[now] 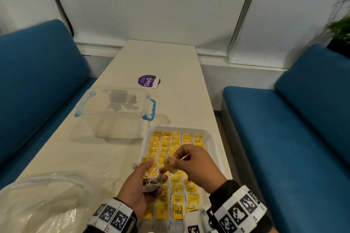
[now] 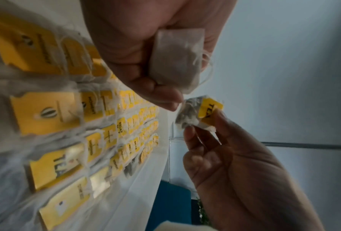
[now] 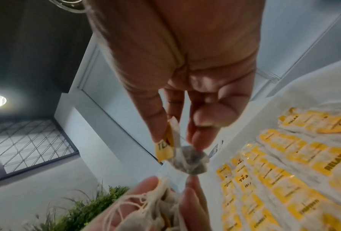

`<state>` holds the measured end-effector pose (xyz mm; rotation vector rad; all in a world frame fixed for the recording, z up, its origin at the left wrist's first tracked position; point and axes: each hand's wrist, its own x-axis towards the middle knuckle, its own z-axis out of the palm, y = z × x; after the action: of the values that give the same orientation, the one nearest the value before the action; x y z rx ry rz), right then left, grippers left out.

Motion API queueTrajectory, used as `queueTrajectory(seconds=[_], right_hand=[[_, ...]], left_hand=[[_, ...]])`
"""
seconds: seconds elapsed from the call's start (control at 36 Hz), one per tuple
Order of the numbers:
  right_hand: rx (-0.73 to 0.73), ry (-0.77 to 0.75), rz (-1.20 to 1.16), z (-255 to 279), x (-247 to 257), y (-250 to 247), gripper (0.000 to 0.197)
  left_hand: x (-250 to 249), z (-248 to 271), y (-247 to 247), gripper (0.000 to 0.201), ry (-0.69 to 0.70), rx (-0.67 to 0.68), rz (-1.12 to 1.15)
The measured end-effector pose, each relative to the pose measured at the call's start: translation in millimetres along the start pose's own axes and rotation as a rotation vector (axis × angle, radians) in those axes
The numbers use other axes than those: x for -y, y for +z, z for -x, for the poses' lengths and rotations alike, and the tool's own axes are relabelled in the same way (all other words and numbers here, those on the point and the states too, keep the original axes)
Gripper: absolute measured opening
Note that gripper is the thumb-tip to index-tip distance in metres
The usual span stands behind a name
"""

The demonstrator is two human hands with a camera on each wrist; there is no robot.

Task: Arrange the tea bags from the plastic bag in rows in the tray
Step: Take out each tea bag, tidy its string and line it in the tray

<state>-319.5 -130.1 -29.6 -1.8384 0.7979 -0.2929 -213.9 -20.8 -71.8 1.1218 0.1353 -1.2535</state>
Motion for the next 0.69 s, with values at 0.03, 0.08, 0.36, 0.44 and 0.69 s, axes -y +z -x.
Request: queueTrajectory(seconds=[0.03, 0.08, 0.36, 0.44, 0.69], right_hand=[[0.013, 0.013, -0.042, 0.1, 0.6, -0.1, 0.015], [0.039, 0.031, -0.118, 0.3, 0.5, 0.5, 0.012], [0.023, 0.013, -0.283, -3.7, 7.4, -10.2, 0.008], [0.069, 0.049, -0.281, -5.8, 7.3, -11.8, 0.010], [-0.077, -0.010, -0.160, -11.2, -2.6, -4.9, 0.004]], left_hand=[[-0.5, 0.7, 0.7, 0.035, -0.015, 0.013, 0.014], [-0.9, 0.7, 1.5, 0.036, -0.025, 0.032, 0.028], [-7.0, -0.8, -2.8, 0.013, 0.149, 0.035, -0.125], [-10.7, 3.5, 2.1, 0.017, 0.187, 0.093, -0.188], [-3.5, 2.4, 6.2, 0.060, 0.206, 0.107, -0.399]])
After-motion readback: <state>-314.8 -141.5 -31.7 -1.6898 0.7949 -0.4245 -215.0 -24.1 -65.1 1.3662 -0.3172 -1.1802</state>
